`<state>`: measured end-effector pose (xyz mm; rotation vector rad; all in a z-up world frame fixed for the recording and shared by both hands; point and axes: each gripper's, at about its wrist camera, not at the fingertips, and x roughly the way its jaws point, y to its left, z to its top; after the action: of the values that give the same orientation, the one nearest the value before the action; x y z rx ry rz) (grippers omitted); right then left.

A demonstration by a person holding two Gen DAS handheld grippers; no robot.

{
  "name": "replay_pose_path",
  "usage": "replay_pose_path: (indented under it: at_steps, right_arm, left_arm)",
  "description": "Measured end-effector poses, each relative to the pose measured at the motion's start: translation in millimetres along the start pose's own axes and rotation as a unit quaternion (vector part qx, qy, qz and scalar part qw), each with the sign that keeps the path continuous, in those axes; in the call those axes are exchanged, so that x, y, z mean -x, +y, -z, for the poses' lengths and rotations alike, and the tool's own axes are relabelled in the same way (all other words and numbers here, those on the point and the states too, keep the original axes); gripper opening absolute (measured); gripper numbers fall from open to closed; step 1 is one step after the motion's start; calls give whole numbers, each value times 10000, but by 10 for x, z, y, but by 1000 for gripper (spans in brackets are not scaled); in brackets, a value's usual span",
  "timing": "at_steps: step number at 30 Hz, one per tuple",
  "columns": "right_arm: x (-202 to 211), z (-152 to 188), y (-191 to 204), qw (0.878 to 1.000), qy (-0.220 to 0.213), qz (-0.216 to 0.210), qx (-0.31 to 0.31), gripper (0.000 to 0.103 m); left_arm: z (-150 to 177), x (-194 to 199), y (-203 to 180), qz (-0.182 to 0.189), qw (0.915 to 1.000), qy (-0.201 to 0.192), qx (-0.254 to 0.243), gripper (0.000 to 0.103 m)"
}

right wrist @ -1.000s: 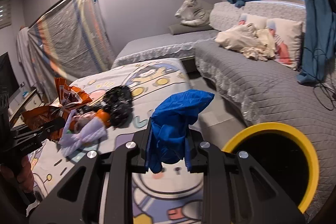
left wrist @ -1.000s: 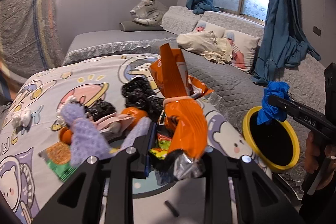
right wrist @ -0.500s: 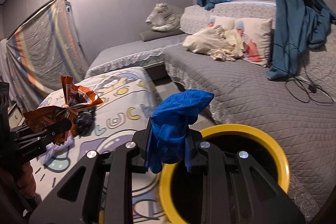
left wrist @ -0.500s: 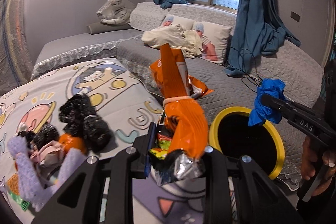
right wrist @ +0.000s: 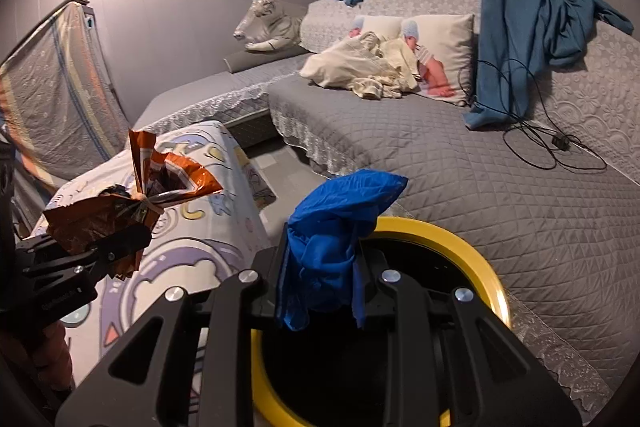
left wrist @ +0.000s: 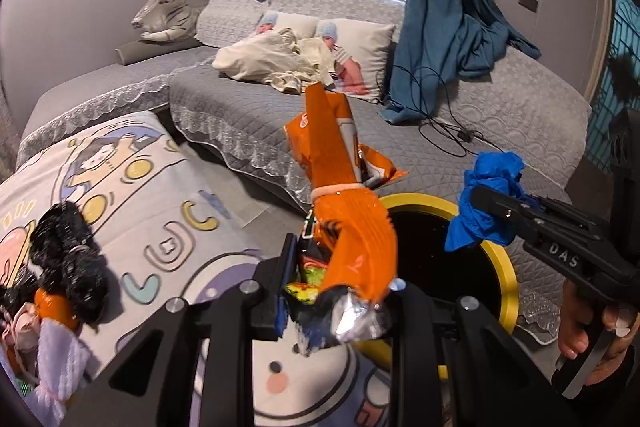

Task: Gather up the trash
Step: 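Carry the orange wrappers and blue glove with both grippers over the yellow bin, then open both grippers to drop the wrappers and glove into the bin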

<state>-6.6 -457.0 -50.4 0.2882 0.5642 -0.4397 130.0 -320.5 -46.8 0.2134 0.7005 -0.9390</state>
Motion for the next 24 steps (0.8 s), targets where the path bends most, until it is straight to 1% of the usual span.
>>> replay_pose_path:
  at_steps: [8,12,17,19,24]
  right_arm:
    - [-115,55,-290,9991,176,246,-299,23]
    - [-165,87,-381,9983,277,307,-404,23]
    - [-234,106,-497,9973,356,357,-528,24]
    - [-260,114,-545,9969,400,346,-591,24]
    - [-298,138,-578,9962,472,368,-633,26]
  left_arm:
    - [-14,-309,-241,203,9992,273,-225,24]
    - [17,-492,-388,327,9978,436,-373,24]
    - [42,-706,-503,390,9961,652,-446,24]
    - [44,-781,-532,506,9949,756,-430,24]
    - [42,-853,-568,593,9939,802,-470,24]
